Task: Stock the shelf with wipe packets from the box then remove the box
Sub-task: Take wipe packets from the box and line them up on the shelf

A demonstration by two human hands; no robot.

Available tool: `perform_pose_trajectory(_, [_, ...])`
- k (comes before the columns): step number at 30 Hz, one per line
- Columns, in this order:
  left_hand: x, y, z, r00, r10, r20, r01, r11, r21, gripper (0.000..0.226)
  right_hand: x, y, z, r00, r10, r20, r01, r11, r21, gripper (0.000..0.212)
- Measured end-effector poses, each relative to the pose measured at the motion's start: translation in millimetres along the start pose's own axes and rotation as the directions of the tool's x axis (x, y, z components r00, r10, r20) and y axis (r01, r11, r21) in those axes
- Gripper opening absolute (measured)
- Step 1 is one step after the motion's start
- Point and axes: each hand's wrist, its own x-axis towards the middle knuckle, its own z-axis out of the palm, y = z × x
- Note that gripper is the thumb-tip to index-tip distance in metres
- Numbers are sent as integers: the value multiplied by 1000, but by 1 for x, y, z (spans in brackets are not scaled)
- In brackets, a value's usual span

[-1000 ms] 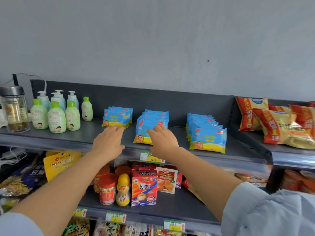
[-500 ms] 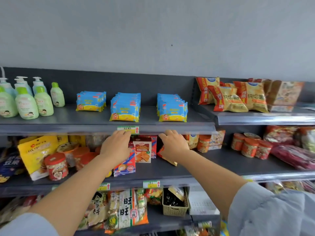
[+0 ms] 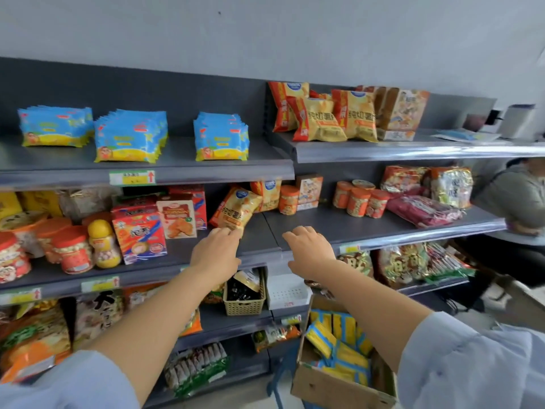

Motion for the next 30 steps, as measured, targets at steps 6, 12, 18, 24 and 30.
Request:
perform_pose_trajectory(6, [17, 84, 66, 995, 28, 98, -22, 998, -58, 59, -31, 81, 45, 995, 27, 98, -27, 1000, -4, 47])
perform_pose_trajectory(12, [30, 151, 130, 980, 30, 196, -14, 997, -80, 55, -49, 146, 97, 978, 63, 197, -68, 997, 20, 50])
perform_pose_trajectory(18, [55, 184, 197, 944, 84, 320, -51, 993, -108, 50, -46, 187, 154, 935, 97, 343, -117, 992, 38, 53])
perform_pose_trajectory(24, [80, 200, 271, 884, 125, 451, -60, 986, -156, 42, -36, 213, 220, 883, 121, 454, -162, 985, 53, 46])
perform_pose_trajectory(30, [82, 212, 350, 775, 148, 615, -58, 985, -163, 33, -39, 233, 294, 799, 135, 586, -228, 970, 87, 54])
